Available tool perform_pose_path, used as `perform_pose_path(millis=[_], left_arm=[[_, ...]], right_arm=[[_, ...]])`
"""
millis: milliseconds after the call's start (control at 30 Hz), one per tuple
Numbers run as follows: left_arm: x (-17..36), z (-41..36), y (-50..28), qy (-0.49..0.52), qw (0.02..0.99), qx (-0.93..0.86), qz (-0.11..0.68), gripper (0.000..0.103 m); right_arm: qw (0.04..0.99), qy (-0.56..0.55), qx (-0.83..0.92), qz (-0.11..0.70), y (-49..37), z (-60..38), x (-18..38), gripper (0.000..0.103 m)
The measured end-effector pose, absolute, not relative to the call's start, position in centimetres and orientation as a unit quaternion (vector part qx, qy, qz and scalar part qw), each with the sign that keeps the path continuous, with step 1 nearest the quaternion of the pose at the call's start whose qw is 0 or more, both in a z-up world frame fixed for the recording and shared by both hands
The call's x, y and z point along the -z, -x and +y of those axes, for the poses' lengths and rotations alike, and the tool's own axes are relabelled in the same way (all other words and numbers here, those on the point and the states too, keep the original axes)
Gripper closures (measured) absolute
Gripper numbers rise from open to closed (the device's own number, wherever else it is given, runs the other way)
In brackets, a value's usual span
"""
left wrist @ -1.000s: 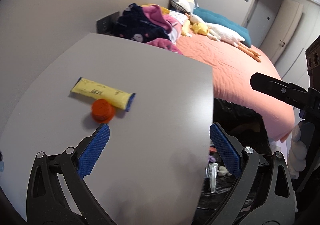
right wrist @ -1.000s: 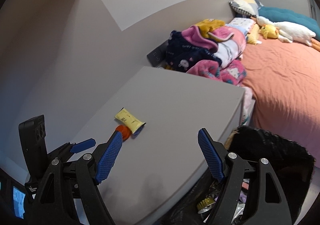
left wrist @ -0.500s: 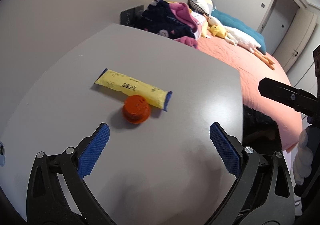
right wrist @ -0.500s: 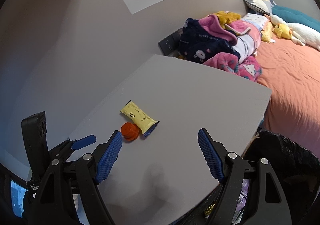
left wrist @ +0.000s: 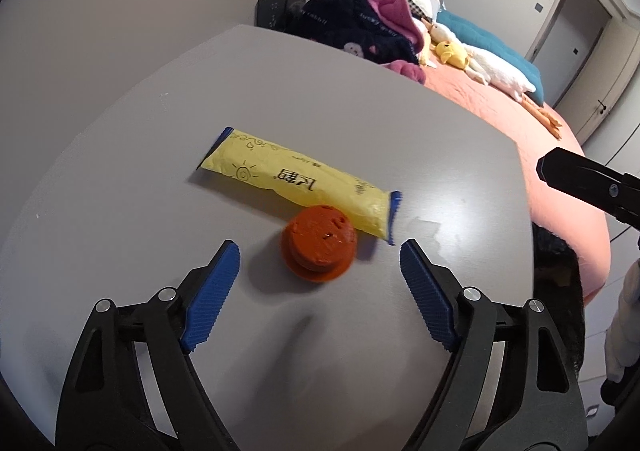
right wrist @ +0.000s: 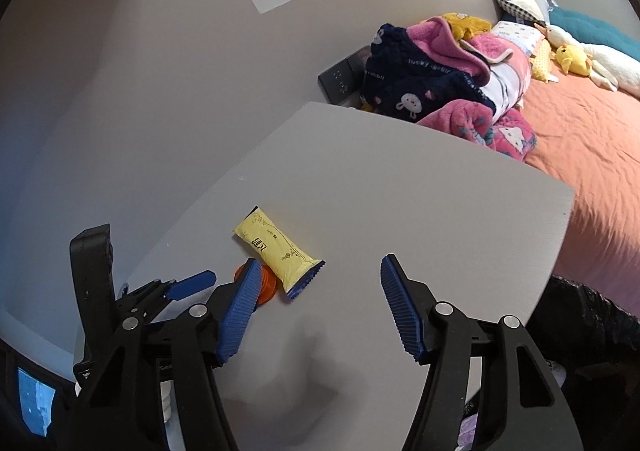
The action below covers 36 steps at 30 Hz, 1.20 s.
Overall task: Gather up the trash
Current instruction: 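Grasp the orange cap with the left tool while the right tool grasps the yellow tube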
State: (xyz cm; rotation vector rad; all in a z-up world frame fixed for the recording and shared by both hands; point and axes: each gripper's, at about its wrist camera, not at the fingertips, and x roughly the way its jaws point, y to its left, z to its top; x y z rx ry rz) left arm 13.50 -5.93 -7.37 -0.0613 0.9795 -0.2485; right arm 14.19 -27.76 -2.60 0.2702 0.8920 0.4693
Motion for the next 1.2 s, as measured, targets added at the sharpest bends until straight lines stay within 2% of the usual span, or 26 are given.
perform_pose_path(millis=[133,300,367,500,533,833,1200], left_arm=[[8.2,-5.7,-14.2,0.023,0.873,0.116,0.474,0.024],[8.9,-5.6,-14.9,0.021,0.870,0.120,0.478,0.032],[9.2,-5.6,-15.1,0.021,0.868,0.123,0.480,0.041],[9.5,-5.0,-15.1,0.035,0.870,0.128,0.476,0.051],[9.4,-4.8,-15.1,0.038,0.870,0.128,0.474,0.060],[9.3,-1.1,-14.4,0.066,0.875,0.088,0.472,0.060],[9.0,1.4,-13.7,0.081,0.878,0.062,0.467,0.060]], right_arm=[[0.862,-0.124,-0.230,0.434,-15.2,-26.7,3.2,0.039],[0.858,-0.118,-0.237,0.440,-16.7,-25.4,3.7,0.039],[0.857,-0.114,-0.241,0.442,-17.2,-24.9,3.8,0.039],[0.853,-0.105,-0.248,0.448,-18.3,-23.6,4.4,0.040],[0.851,-0.102,-0.250,0.450,-18.5,-23.2,4.6,0.040],[0.839,-0.073,-0.271,0.467,-19.9,-19.8,6.3,0.041],[0.830,-0.012,-0.280,0.483,-20.4,-16.2,8.3,0.047]])
